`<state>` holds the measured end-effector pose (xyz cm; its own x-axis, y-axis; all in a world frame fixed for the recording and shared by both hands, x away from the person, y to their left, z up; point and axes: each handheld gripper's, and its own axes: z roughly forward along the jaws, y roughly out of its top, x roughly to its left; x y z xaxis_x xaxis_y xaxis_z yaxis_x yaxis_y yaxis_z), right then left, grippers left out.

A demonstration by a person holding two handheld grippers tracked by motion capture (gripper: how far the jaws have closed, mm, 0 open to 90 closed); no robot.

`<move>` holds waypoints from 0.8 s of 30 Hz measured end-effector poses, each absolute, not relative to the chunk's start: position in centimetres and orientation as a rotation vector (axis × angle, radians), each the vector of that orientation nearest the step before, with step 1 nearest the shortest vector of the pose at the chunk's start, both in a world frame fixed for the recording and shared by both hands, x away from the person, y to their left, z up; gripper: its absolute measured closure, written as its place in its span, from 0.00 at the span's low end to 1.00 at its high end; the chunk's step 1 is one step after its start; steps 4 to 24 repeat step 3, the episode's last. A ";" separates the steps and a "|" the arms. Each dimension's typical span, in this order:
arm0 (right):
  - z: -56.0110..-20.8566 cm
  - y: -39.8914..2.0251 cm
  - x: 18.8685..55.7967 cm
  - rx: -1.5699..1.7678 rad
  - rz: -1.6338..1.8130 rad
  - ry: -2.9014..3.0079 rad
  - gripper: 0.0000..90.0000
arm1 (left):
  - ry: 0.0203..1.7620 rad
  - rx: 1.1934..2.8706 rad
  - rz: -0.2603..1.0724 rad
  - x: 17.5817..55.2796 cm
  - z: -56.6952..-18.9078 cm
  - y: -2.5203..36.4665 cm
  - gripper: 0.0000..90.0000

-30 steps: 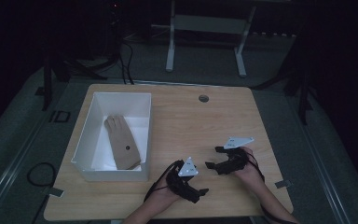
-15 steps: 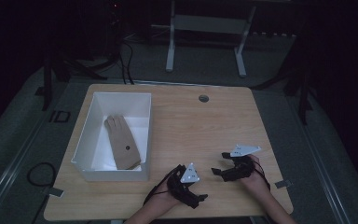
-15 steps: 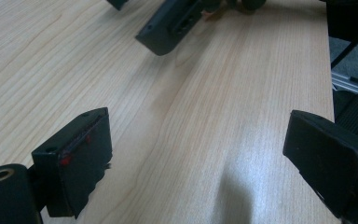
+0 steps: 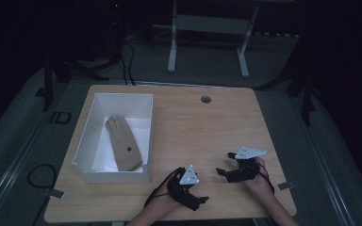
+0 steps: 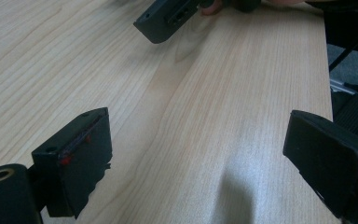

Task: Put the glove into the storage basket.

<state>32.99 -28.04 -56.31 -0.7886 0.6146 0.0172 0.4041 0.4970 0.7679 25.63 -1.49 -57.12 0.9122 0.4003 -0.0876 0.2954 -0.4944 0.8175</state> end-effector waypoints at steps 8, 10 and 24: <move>-56.4 -27.9 33.0 0.855 1.165 2.490 0.14 | 0.494 2.124 0.137 25.6 -57.2 -1.4 0.09; -56.4 -27.9 33.0 0.855 1.165 2.490 0.14 | 0.494 2.124 0.137 25.6 -57.2 -1.4 0.09; -56.4 -27.9 33.0 0.855 1.165 2.490 0.14 | 0.494 2.124 0.137 25.6 -57.2 -1.4 0.09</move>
